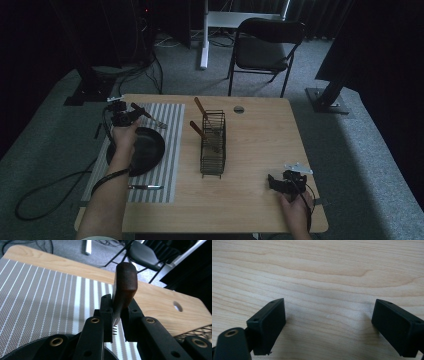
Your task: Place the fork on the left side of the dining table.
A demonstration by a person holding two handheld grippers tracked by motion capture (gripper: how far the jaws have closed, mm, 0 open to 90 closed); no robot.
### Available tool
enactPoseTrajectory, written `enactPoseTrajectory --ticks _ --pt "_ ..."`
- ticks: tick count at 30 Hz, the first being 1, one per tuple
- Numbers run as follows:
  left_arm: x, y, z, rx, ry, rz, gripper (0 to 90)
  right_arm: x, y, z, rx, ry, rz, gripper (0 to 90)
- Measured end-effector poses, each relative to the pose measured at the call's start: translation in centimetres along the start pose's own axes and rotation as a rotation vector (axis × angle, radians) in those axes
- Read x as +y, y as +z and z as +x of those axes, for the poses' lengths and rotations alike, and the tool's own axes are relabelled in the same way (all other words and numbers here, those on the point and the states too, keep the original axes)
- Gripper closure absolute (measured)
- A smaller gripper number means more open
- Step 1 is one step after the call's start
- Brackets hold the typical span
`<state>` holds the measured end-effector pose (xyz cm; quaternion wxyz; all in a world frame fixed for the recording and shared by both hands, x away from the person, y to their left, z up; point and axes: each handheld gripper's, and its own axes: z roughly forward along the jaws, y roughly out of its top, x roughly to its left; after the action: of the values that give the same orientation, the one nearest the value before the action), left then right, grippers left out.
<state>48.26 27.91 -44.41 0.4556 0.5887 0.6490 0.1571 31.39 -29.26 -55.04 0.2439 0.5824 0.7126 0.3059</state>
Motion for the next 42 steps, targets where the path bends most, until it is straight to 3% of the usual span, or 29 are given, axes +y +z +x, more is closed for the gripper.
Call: enactPoseTrajectory --ticks 2,5,11,13,17,22,27,30,33,34,37,38,40,42 --pt "-0.1 0.5 0.7 -0.021 -0.044 -0.008 80.3 0.0 0.0 0.0 0.000 0.000 0.000 11.6" --pt "-0.1 1.1 1.2 -0.038 -0.072 -0.016 80.3 0.0 0.0 0.0 0.000 0.000 0.000 11.6" --pt "0.3 1.8 1.6 -0.054 -0.085 -0.012 80.0 0.0 0.0 0.0 0.000 0.000 -0.001 11.7" --pt "0.4 2.1 1.7 -0.014 -0.059 0.000 78.2 0.0 0.0 0.0 0.001 0.000 -0.001 11.7" --pt "0.3 2.6 1.8 0.090 0.004 0.047 63.3 0.0 0.0 0.0 0.001 -0.001 -0.001 11.7" --pt "0.2 3.0 2.0 0.105 0.022 0.061 52.5 0.0 0.0 0.0 0.001 -0.001 -0.001 11.7" --pt "0.0 3.7 2.5 0.126 0.007 0.092 52.5 0.0 0.0 0.0 0.001 -0.001 -0.001 11.7" --pt "-0.2 3.8 3.1 0.132 -0.031 0.084 52.4 0.0 0.0 0.0 0.001 -0.001 -0.001 11.7" --pt "-0.1 4.1 3.5 0.175 -0.049 0.094 48.1 0.0 0.0 0.0 0.001 -0.001 -0.001 11.7" --pt "-0.1 4.2 3.7 0.162 -0.056 0.106 41.6 0.0 0.0 0.0 0.001 -0.001 -0.001 11.7" --pt "-0.3 4.5 4.1 0.197 -0.050 0.139 41.6 0.0 0.0 0.0 0.001 -0.001 -0.001 11.7" --pt "-0.4 4.6 4.4 0.204 -0.058 0.150 41.5 0.0 0.0 0.0 0.001 0.000 -0.001 11.7" --pt "-0.6 4.9 5.0 0.188 -0.118 0.165 39.0 0.0 0.0 0.0 0.001 -0.001 -0.001 11.7" --pt "-0.6 5.0 5.2 0.186 -0.122 0.157 38.9 0.0 0.0 0.0 0.001 -0.001 -0.001 11.7"
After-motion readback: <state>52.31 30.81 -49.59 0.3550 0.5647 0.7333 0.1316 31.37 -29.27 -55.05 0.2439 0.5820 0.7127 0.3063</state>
